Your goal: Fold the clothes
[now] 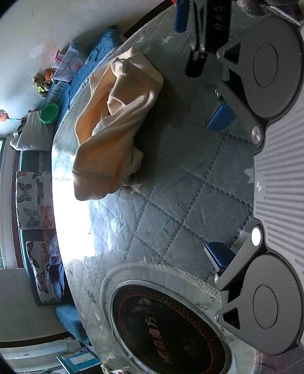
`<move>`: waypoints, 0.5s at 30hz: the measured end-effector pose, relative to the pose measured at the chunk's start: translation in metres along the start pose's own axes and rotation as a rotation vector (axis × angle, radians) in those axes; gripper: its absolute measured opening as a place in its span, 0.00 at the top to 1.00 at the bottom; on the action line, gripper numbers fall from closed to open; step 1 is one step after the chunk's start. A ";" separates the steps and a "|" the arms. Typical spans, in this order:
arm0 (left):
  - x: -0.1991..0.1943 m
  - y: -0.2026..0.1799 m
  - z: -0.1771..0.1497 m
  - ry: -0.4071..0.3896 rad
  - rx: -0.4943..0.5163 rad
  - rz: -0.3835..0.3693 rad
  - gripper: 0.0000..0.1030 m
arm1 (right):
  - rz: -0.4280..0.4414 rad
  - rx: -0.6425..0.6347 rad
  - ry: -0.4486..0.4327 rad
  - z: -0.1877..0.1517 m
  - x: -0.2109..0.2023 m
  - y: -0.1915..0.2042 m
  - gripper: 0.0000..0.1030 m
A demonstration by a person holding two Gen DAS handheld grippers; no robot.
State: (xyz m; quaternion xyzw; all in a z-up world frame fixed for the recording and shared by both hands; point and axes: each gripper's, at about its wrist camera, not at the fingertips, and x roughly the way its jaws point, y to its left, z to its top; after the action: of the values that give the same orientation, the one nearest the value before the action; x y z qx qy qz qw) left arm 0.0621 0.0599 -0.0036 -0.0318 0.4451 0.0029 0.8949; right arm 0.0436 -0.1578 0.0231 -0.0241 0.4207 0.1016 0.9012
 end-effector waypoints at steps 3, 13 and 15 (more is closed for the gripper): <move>-0.001 -0.001 0.001 0.000 0.002 0.001 0.00 | 0.016 0.002 -0.043 0.002 -0.006 -0.001 0.00; 0.002 -0.004 0.004 0.011 0.005 0.010 0.00 | 0.038 -0.033 -0.073 0.006 -0.010 0.003 0.00; 0.002 -0.004 0.004 0.012 0.005 0.014 0.00 | 0.031 -0.059 -0.048 0.006 -0.007 0.005 0.00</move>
State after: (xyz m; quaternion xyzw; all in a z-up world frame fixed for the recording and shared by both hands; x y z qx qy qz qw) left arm 0.0669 0.0559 -0.0029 -0.0263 0.4506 0.0077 0.8923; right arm 0.0426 -0.1536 0.0322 -0.0417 0.3959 0.1283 0.9083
